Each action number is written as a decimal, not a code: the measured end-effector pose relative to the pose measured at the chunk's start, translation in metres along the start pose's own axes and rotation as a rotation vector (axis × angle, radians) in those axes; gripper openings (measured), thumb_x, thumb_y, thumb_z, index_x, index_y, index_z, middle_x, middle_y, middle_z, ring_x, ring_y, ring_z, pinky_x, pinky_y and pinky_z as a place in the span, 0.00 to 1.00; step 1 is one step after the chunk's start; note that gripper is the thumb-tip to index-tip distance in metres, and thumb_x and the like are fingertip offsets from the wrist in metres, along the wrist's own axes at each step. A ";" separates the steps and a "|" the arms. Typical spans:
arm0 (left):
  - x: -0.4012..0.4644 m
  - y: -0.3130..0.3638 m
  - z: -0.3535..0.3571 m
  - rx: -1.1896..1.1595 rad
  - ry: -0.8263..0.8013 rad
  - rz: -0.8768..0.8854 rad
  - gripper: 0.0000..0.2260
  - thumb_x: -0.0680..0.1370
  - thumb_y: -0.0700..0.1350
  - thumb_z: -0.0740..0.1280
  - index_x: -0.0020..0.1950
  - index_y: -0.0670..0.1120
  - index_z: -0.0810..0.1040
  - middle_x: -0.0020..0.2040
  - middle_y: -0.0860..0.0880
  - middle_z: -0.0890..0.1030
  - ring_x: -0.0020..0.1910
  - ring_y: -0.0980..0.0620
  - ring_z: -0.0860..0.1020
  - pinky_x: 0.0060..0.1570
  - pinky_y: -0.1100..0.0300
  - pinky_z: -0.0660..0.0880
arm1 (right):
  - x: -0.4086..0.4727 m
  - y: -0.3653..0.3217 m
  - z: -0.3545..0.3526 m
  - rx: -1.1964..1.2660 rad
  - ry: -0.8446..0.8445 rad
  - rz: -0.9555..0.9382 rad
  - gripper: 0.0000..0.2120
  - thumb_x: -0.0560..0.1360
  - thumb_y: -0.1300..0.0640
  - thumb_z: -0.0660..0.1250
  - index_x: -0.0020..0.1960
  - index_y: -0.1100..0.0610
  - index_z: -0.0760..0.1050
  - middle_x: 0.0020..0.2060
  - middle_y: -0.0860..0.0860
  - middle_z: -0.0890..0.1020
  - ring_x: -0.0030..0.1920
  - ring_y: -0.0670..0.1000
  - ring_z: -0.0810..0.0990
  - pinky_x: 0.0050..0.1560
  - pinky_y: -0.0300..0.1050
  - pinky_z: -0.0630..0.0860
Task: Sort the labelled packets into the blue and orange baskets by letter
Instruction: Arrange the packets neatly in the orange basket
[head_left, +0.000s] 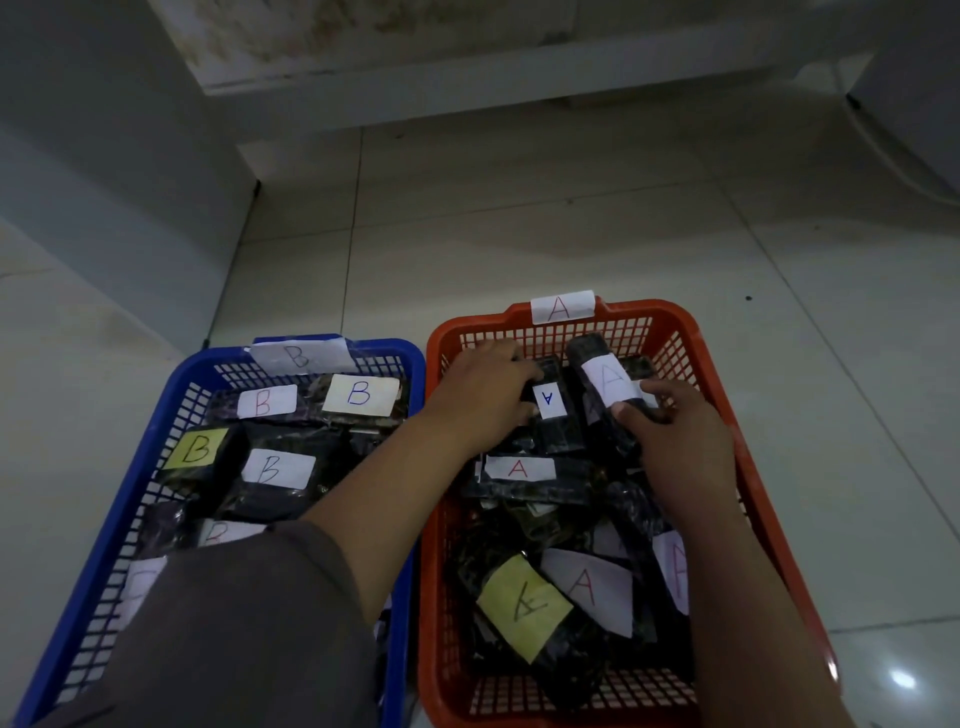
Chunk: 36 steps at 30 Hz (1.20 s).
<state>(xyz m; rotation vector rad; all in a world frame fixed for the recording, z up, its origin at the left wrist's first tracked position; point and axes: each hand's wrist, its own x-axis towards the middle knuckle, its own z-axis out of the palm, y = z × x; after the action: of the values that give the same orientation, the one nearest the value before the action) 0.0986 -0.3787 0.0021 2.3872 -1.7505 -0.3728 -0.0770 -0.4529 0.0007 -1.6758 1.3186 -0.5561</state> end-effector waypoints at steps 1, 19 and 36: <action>0.002 0.005 0.002 -0.046 -0.028 -0.005 0.24 0.74 0.51 0.69 0.69 0.51 0.69 0.65 0.50 0.71 0.66 0.49 0.66 0.64 0.55 0.62 | 0.000 0.000 -0.001 -0.003 0.004 -0.002 0.18 0.74 0.56 0.69 0.62 0.55 0.74 0.55 0.54 0.80 0.48 0.48 0.76 0.40 0.38 0.70; 0.047 -0.006 -0.026 0.101 -0.327 0.219 0.18 0.79 0.45 0.60 0.68 0.58 0.71 0.72 0.55 0.67 0.52 0.56 0.76 0.47 0.61 0.65 | 0.004 0.001 -0.012 0.004 0.029 -0.009 0.17 0.74 0.54 0.69 0.62 0.55 0.75 0.49 0.52 0.79 0.44 0.48 0.74 0.35 0.34 0.65; 0.029 0.001 -0.004 0.207 -0.090 0.569 0.16 0.76 0.41 0.66 0.63 0.52 0.76 0.63 0.53 0.76 0.66 0.53 0.68 0.67 0.54 0.62 | 0.001 0.000 -0.018 -0.072 0.041 -0.012 0.16 0.71 0.54 0.72 0.58 0.53 0.76 0.49 0.53 0.83 0.40 0.49 0.77 0.33 0.36 0.66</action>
<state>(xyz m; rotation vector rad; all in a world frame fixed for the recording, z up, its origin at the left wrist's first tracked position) 0.1074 -0.4065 0.0029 1.8787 -2.5002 -0.2263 -0.0910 -0.4606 0.0098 -1.7405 1.3735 -0.5585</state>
